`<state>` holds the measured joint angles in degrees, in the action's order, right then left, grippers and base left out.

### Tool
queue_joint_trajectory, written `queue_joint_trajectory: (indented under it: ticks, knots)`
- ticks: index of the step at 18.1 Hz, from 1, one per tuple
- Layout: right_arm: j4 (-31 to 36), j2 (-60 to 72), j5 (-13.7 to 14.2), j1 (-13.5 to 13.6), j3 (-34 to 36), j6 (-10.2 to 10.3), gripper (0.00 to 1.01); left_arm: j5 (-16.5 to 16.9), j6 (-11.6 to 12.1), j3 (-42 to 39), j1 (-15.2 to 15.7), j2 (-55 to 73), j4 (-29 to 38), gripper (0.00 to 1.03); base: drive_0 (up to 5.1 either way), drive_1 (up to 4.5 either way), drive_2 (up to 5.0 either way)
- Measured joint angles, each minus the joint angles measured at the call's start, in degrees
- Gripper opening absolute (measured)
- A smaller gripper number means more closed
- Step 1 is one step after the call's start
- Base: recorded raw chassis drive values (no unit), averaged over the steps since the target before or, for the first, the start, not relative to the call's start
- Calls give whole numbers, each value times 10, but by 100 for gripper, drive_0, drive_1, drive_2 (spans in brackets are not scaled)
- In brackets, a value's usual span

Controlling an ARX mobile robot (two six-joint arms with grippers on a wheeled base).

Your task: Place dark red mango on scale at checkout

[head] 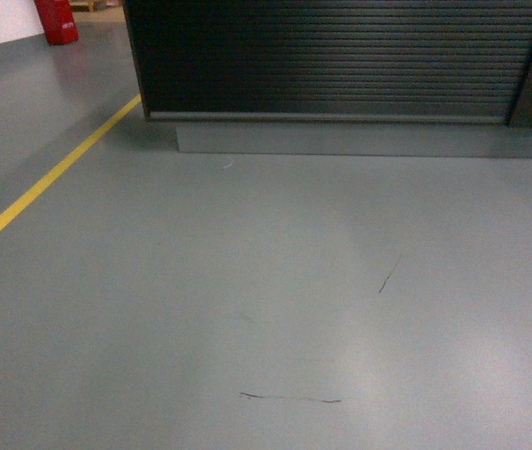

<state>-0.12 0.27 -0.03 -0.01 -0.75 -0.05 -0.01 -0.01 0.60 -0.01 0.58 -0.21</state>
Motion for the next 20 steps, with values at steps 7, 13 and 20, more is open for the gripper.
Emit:
queue_joint_trajectory:
  ticks: [7, 13, 20]
  knots:
    - [-1, 0, 0, 0, 0, 0, 98, 0, 0, 0, 0, 0, 0, 98, 1, 354, -352]
    - [-2, 0, 0, 0, 0, 0, 98, 0, 0, 0, 0, 0, -1, 98, -6, 347, -359]
    - [-1, 0, 0, 0, 0, 0, 98, 0, 0, 0, 0, 0, 0, 98, -8, 345, -361]
